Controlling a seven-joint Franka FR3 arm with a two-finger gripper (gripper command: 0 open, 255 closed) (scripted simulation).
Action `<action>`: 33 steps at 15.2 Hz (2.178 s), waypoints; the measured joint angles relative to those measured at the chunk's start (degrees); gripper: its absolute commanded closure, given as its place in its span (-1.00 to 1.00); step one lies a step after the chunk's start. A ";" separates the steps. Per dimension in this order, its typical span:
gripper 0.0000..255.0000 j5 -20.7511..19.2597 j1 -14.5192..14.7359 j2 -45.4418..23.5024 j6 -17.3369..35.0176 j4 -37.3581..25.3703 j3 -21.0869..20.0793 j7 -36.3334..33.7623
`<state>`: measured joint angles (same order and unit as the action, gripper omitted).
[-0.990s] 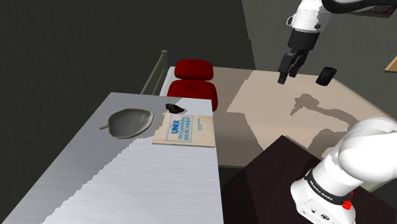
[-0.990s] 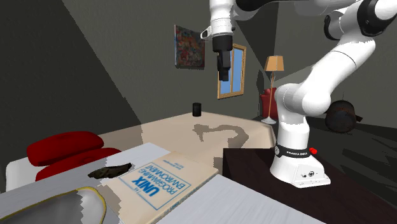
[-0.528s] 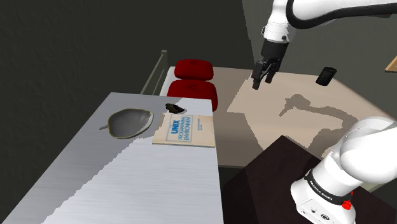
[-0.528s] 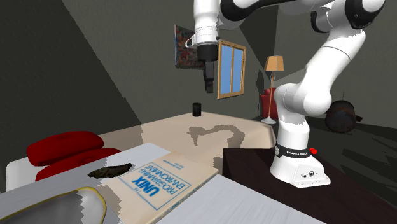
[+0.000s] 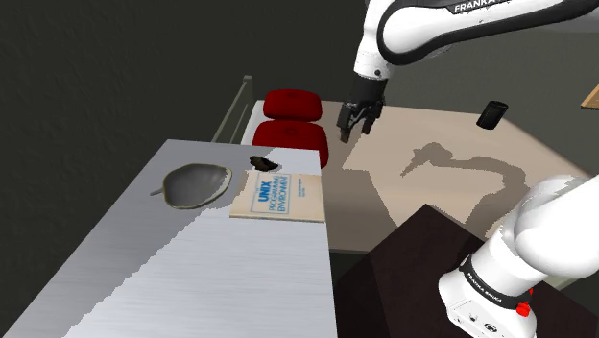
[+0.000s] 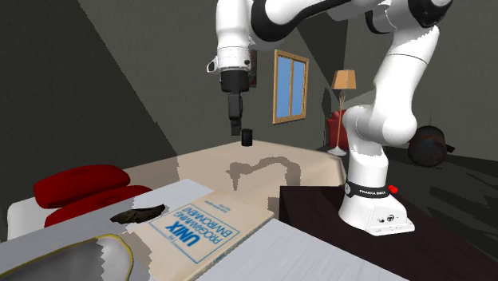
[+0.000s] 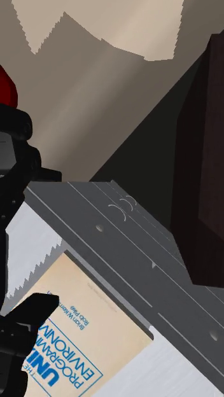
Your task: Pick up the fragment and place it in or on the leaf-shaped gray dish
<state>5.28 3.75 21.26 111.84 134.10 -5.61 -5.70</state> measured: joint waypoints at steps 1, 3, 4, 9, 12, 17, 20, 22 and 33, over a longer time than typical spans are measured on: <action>-1.00 0.31 0.33 -2.16 1.42 -0.99 -0.65 -0.84; -1.00 0.72 0.86 -5.97 3.76 -2.93 -1.70 -2.29; -1.00 0.80 1.01 -7.98 4.52 -4.40 -2.04 -2.80; -1.00 0.64 2.04 -17.99 8.76 -11.32 -3.84 -5.91; -1.00 0.08 2.92 -24.19 10.81 -16.21 -4.79 -8.05; -1.00 -1.40 4.59 -34.61 12.16 -26.37 -5.61 -11.27; -1.00 -2.32 5.81 -40.65 13.03 -32.18 -5.79 -12.96; -1.00 -2.66 6.33 -42.61 13.46 -33.88 -5.82 -13.59; -1.00 -3.17 6.86 -45.75 17.20 -33.34 -5.68 -13.92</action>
<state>2.11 10.60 -24.49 129.04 100.75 -11.29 -19.62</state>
